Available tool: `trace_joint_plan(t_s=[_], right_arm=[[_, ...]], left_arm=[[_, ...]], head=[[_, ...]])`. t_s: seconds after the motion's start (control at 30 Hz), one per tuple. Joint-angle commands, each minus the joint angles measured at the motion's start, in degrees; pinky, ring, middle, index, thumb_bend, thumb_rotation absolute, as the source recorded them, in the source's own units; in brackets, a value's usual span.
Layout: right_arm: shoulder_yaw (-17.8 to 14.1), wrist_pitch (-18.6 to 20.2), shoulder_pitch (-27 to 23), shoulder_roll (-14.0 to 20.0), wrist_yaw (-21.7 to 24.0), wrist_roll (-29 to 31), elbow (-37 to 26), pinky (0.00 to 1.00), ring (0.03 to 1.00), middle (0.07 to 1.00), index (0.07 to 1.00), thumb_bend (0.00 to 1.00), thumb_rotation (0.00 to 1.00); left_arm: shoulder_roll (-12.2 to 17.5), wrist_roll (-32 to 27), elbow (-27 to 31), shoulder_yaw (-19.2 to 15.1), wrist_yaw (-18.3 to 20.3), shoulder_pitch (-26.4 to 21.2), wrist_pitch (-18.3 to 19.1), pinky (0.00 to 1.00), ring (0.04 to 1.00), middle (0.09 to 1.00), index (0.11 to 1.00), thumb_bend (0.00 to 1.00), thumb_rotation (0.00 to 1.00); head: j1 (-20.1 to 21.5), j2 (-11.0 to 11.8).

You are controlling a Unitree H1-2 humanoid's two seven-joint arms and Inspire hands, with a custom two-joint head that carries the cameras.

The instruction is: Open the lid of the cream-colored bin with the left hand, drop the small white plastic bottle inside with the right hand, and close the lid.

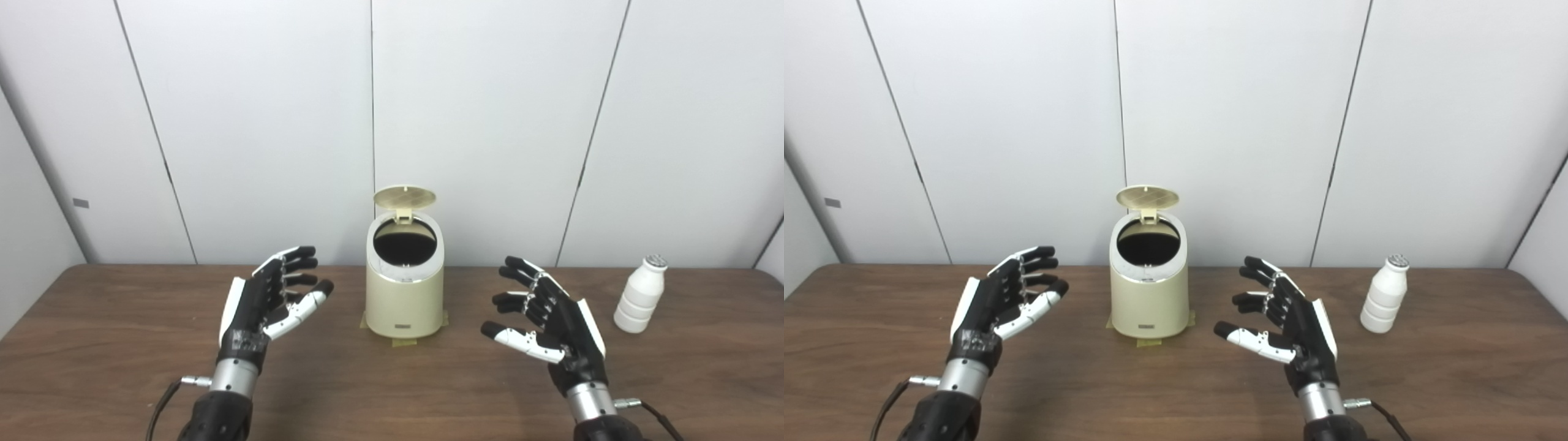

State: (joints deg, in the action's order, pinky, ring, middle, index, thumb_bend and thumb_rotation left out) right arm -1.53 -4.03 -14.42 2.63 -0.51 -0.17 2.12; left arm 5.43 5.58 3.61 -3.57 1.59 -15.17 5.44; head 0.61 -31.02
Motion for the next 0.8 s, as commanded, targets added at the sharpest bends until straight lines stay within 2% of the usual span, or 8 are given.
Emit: trace_joint_plan(t_s=[0.0, 0.1, 0.23, 0.43, 0.53, 0.63, 0.7, 0.77], right_arm=[[-0.11, -0.77, -1.89, 0.05, 0.33, 0.53, -2.25, 0.58, 0.594, 0.78, 0.779, 0.81, 0.18], [0.43, 0.58, -2.43, 0.95, 0.91, -0.39, -3.5, 0.59, 0.595, 0.783, 0.783, 0.81, 0.19], [0.41, 0.7, -5.27, 4.19, 2.8, -0.84, -3.44, 0.56, 0.611, 0.788, 0.786, 0.83, 0.18], [1.93, -1.32, -10.8, 12.5, 1.95, -13.49, -4.12, 0.5, 0.624, 0.797, 0.78, 0.82, 0.22], [0.95, 3.47, -14.07, 15.41, 2.82, -15.42, -7.06, 0.51, 0.639, 0.795, 0.772, 0.82, 0.17], [-0.77, 9.0, -16.48, 19.15, 4.03, -17.02, -9.52, 0.53, 0.667, 0.807, 0.778, 0.85, 0.2], [-2.42, 9.49, -17.57, 22.17, 4.39, -16.97, -8.26, 0.55, 0.689, 0.812, 0.78, 0.87, 0.22], [-3.91, 9.58, -18.29, 25.19, 5.0, -16.84, -6.59, 0.63, 0.752, 0.838, 0.798, 0.89, 0.3]], left_arm=[[0.88, -1.53, 0.67, 0.36, 1.09, -1.43, -3.85, 0.54, 0.682, 0.75, 0.761, 0.66, 0.23], [1.46, -2.05, 0.09, 0.74, 1.56, 0.56, -5.49, 0.53, 0.675, 0.746, 0.757, 0.67, 0.22], [1.86, -2.38, -1.13, 1.15, 1.79, 1.32, -6.62, 0.52, 0.651, 0.734, 0.758, 0.7, 0.2], [3.22, -2.23, -3.9, 1.13, 1.75, 0.81, -9.63, 0.54, 0.665, 0.734, 0.761, 0.68, 0.18], [4.25, -2.72, -5.28, 0.82, 2.02, 0.52, -10.8, 0.55, 0.67, 0.734, 0.766, 0.66, 0.16], [4.99, -3.61, -6.43, 0.4, 2.28, 0.21, -11.24, 0.56, 0.677, 0.737, 0.769, 0.65, 0.16], [5.25, -4.23, -6.69, 0.07, 2.51, 0.1, -10.87, 0.56, 0.681, 0.745, 0.772, 0.64, 0.15], [5.57, -4.6, -7.06, -0.15, 2.84, -0.02, -11.12, 0.56, 0.688, 0.755, 0.775, 0.61, 0.12]], head=[[0.17, -0.09], [1.21, 0.07], [3.54, 0.83], [10.98, 2.98], [14.46, 4.38], [17.22, 5.61], [18.51, 6.14], [19.8, 6.76]])
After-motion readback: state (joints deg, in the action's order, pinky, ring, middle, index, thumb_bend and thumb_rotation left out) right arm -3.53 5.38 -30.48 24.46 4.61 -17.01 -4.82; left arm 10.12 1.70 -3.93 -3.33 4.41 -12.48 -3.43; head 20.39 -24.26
